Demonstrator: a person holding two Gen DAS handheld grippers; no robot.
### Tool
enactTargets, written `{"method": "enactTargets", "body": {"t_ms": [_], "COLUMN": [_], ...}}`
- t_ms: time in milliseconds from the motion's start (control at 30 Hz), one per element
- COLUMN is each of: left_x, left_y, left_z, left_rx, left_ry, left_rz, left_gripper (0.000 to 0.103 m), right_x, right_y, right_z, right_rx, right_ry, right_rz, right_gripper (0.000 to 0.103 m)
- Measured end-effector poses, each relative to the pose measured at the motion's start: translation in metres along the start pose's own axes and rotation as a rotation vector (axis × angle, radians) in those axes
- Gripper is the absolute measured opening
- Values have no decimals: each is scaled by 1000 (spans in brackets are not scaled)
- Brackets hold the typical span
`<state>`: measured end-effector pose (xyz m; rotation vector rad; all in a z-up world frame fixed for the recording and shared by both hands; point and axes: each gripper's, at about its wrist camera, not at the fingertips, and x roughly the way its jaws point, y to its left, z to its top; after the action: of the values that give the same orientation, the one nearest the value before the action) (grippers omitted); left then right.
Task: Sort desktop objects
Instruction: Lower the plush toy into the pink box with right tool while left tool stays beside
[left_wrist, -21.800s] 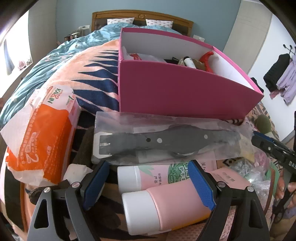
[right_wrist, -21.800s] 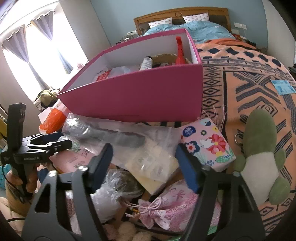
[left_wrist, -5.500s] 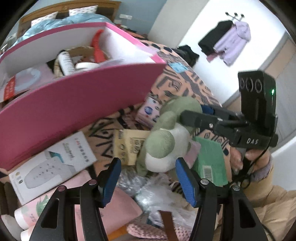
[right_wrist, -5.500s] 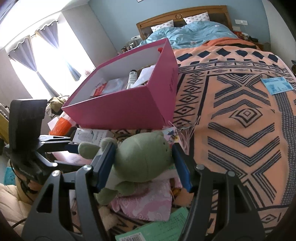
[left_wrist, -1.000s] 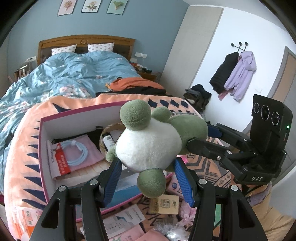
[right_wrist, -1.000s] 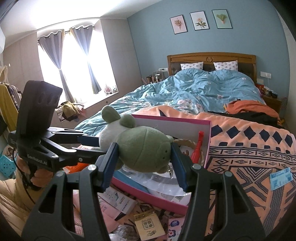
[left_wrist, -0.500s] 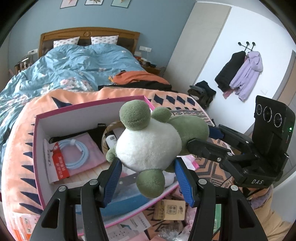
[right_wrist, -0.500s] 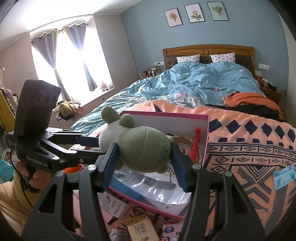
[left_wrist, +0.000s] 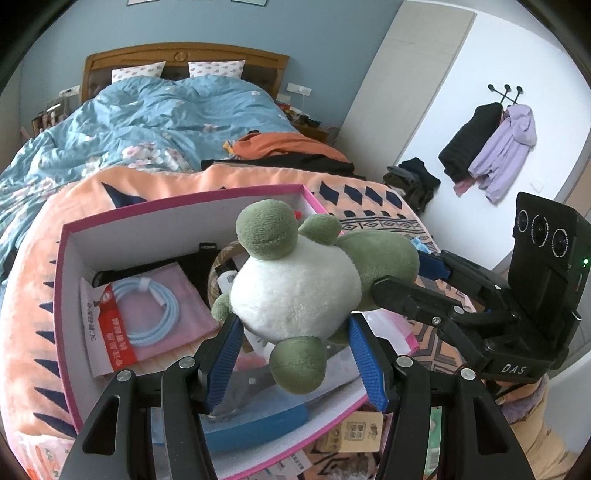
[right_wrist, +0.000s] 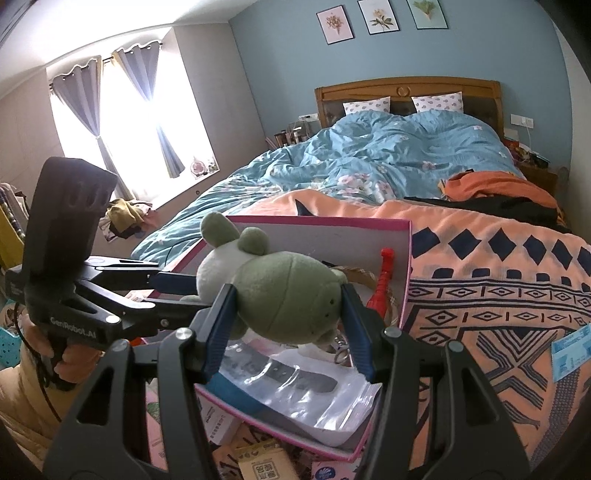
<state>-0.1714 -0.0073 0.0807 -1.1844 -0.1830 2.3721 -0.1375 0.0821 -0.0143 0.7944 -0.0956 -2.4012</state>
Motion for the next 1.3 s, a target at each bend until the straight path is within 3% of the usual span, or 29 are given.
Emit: {"method": "enactTargets", "body": {"t_ms": [1300], "left_x": [32], "left_y": [19], "left_z": [12], "left_rx": [6], "left_ry": [46], "left_rz": [25], "left_gripper": [59], "right_x": [31], "right_y": [-21], "right_z": [3], "right_rx": [22], "right_ry": [53], "right_rz": [-31], "right_gripper": [58]}}
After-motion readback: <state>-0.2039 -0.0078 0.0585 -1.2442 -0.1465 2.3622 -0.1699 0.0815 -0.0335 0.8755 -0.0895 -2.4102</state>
